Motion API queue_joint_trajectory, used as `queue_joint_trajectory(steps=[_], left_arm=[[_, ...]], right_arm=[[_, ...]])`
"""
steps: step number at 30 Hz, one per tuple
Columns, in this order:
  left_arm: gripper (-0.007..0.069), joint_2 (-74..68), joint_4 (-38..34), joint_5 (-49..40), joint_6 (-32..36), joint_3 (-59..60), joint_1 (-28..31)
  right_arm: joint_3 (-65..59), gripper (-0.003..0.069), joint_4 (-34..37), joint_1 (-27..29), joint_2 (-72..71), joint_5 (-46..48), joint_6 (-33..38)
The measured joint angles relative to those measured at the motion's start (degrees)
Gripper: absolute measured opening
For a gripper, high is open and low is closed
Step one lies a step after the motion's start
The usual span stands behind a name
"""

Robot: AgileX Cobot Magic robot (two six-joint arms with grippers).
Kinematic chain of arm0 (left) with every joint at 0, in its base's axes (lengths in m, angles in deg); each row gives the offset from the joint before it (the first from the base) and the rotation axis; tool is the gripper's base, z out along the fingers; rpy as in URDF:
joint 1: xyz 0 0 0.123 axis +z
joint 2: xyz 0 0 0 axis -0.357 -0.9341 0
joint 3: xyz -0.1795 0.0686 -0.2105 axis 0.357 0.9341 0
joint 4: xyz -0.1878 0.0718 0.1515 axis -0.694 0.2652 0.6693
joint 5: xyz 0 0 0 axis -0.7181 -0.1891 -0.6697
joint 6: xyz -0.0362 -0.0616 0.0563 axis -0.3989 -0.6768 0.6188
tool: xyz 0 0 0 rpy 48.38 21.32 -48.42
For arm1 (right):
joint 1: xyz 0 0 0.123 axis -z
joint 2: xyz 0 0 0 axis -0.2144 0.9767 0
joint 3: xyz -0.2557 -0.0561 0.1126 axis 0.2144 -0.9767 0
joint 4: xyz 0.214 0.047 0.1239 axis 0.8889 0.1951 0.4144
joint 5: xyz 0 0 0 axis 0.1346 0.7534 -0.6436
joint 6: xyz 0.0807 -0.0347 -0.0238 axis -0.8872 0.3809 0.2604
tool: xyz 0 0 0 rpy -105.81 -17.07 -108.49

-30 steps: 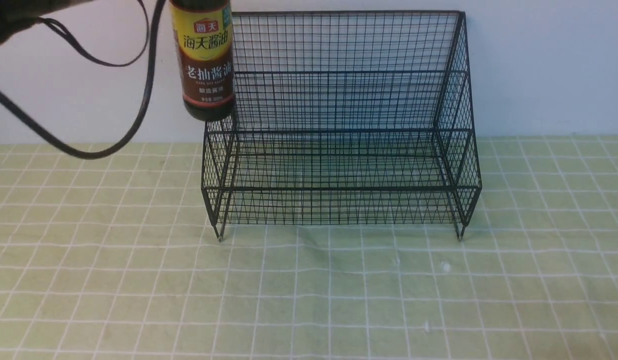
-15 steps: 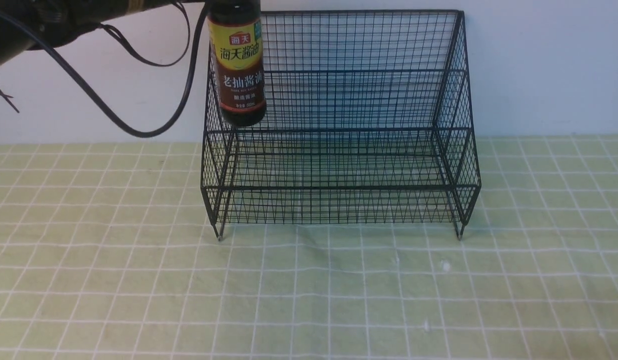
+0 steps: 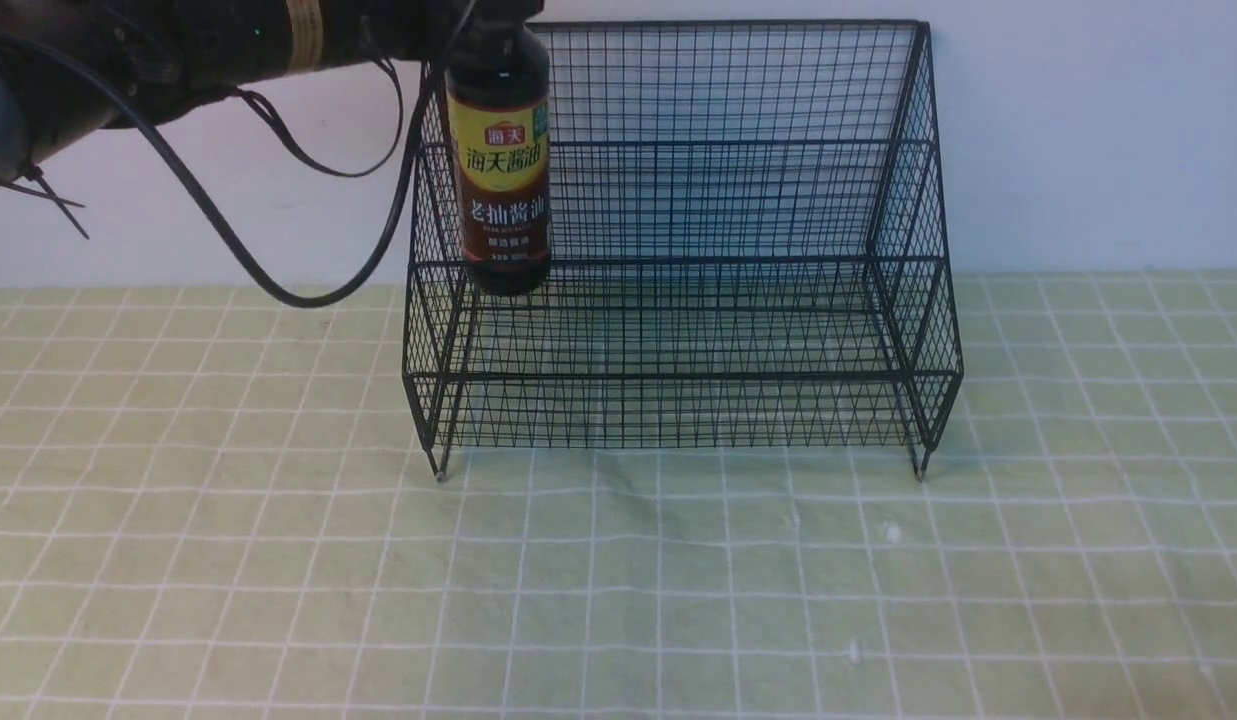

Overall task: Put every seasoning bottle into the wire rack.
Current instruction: Use the left arm to put the condiment bottle back on the shelf

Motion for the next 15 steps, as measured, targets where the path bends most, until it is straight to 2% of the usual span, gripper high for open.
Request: queue_joint_trajectory(steps=[4,9,15], left_arm=[[0.0262,-0.9,6.4,3.5,-3.3,-0.1,0.0],[0.0262,-3.8,6.4,4.0,-9.9,-0.1,0.0],[0.0262,-5.3,6.4,4.0,-13.0,-0.4,0.0]], right_arm=[[0.0,-0.0015,0.0,0.0,0.0,0.0,0.0],[0.0,-0.0015,0.0,0.0,0.0,0.0,0.0],[0.0,-0.0015,0.0,0.0,0.0,0.0,0.0]])
